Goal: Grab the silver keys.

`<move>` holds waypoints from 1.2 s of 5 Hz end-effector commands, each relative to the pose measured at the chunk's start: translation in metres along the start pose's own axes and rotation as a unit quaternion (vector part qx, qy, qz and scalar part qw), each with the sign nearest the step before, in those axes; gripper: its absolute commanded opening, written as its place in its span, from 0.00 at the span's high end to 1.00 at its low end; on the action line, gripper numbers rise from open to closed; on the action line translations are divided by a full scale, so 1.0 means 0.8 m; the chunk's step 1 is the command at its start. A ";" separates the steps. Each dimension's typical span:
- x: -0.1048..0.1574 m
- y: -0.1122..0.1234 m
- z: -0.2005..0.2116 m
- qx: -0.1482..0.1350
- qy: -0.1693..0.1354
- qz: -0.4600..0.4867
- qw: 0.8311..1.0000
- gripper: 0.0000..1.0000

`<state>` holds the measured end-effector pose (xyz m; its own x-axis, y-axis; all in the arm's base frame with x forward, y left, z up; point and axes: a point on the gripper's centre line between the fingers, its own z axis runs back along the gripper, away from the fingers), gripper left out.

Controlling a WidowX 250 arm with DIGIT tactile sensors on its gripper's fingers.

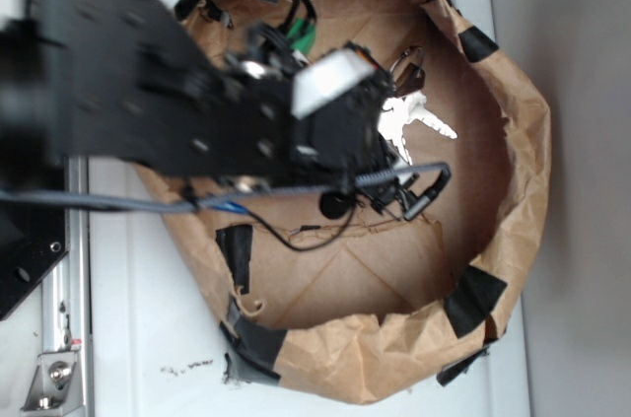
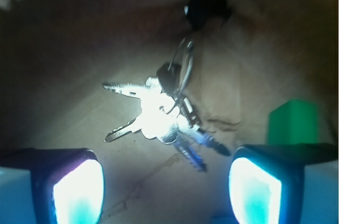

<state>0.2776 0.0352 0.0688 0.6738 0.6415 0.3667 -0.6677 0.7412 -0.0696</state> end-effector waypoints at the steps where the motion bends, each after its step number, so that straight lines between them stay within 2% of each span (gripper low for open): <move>1: 0.044 -0.001 -0.003 -0.011 -0.036 0.026 0.999 0.00; 2: 0.046 0.011 -0.001 -0.008 -0.051 0.027 0.998 0.00; 3: 0.048 0.023 -0.004 -0.006 -0.052 0.033 0.998 0.00; 6: 0.049 0.030 -0.018 0.011 -0.080 0.039 0.996 0.00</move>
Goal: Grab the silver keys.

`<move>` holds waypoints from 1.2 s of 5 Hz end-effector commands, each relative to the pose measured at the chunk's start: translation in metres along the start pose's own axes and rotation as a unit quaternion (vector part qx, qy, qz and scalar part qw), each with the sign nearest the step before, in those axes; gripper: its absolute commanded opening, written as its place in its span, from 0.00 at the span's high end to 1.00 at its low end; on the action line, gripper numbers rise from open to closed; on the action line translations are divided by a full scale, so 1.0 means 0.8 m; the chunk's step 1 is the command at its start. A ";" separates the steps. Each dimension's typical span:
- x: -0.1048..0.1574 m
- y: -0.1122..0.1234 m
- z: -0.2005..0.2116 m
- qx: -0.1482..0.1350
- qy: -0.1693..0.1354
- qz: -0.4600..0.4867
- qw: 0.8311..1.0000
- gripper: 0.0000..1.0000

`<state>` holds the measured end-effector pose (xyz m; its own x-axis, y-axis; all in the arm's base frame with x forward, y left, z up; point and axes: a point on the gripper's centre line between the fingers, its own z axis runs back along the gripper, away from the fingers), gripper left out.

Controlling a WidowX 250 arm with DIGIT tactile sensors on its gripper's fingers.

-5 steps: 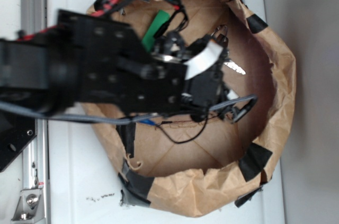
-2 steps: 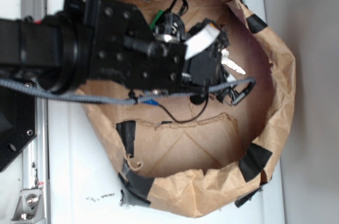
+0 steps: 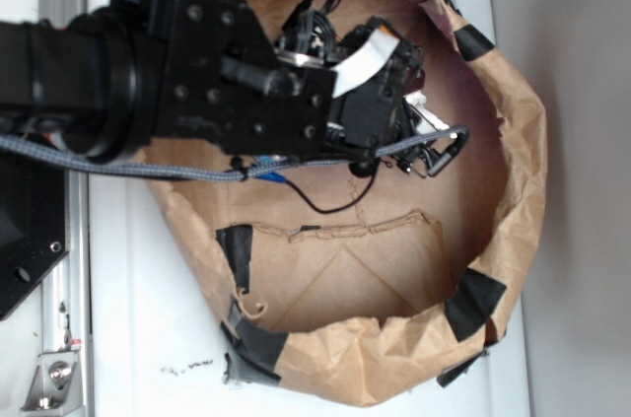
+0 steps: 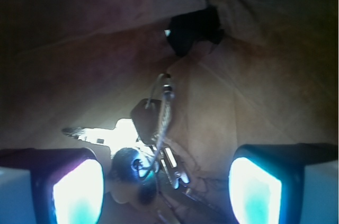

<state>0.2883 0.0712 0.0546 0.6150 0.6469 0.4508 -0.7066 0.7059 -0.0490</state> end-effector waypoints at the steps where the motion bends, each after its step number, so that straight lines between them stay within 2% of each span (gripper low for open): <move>1: 0.018 0.000 -0.001 0.000 -0.046 0.024 0.999 0.00; 2: 0.018 -0.007 -0.019 0.018 -0.058 0.034 0.998 0.00; 3: 0.017 -0.011 -0.026 0.024 -0.063 0.035 0.997 0.00; 5: 0.018 -0.009 -0.022 0.018 -0.044 0.034 0.998 0.00; 6: 0.018 -0.010 -0.021 0.017 -0.041 0.036 0.998 1.00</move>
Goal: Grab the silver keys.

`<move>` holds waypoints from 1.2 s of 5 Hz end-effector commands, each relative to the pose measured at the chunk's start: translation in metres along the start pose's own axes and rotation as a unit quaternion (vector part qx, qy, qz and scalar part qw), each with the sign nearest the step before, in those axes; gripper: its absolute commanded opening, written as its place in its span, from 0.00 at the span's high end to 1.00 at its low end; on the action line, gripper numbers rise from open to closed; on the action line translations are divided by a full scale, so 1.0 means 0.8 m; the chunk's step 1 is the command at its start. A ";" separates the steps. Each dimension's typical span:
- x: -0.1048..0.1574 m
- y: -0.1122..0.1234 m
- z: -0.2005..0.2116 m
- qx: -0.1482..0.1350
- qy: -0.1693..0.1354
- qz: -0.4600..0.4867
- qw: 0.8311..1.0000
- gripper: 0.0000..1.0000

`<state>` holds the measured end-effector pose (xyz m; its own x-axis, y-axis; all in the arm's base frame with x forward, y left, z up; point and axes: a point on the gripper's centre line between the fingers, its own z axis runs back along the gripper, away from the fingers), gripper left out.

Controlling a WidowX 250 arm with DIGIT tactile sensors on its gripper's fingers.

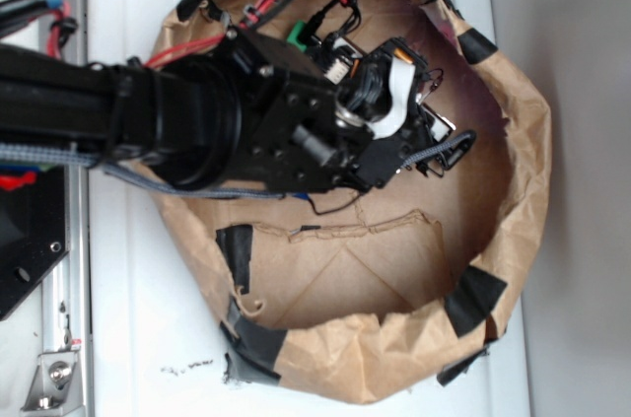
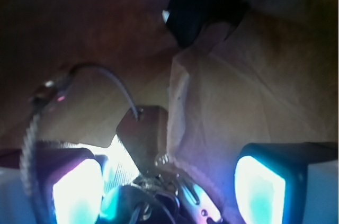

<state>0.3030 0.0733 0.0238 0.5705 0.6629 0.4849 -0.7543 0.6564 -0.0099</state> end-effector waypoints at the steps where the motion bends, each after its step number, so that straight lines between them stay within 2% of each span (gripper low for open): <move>1: 0.023 0.001 0.020 -0.011 -0.022 0.015 1.000 1.00; 3: 0.022 0.001 0.026 -0.007 -0.026 0.017 1.000 1.00; 6: 0.027 -0.002 0.033 0.006 -0.009 0.018 1.000 1.00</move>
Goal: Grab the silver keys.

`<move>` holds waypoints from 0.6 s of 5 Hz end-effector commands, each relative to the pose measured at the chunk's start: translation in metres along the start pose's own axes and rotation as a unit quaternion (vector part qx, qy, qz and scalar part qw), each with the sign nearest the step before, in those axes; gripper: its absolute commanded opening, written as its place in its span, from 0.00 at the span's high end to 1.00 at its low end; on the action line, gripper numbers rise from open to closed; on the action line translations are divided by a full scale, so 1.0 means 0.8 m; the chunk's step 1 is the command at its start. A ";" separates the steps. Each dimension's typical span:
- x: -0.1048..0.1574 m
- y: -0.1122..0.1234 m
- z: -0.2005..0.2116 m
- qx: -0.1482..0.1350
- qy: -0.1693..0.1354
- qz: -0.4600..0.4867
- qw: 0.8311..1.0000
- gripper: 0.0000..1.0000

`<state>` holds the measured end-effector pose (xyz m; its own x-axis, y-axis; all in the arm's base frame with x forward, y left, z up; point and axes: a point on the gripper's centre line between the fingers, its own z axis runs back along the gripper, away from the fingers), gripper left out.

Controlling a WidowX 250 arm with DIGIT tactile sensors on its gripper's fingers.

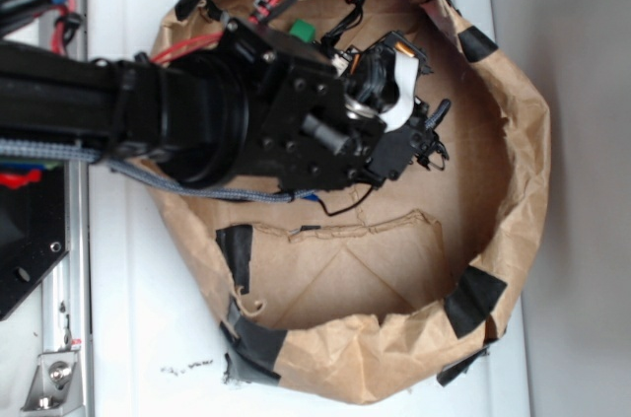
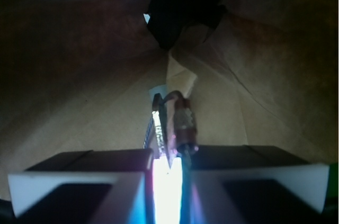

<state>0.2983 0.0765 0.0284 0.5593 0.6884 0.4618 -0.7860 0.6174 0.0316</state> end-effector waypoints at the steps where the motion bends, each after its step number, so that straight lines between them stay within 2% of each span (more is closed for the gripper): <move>1: 0.027 -0.004 0.048 -0.023 -0.007 -0.018 1.000 1.00; 2: 0.026 0.008 0.109 -0.026 0.043 -0.095 0.994 1.00; 3: 0.031 0.013 0.162 -0.061 0.107 -0.148 0.981 1.00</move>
<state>0.2616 0.0378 0.1287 0.8328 0.5235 0.1800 -0.5394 0.8405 0.0513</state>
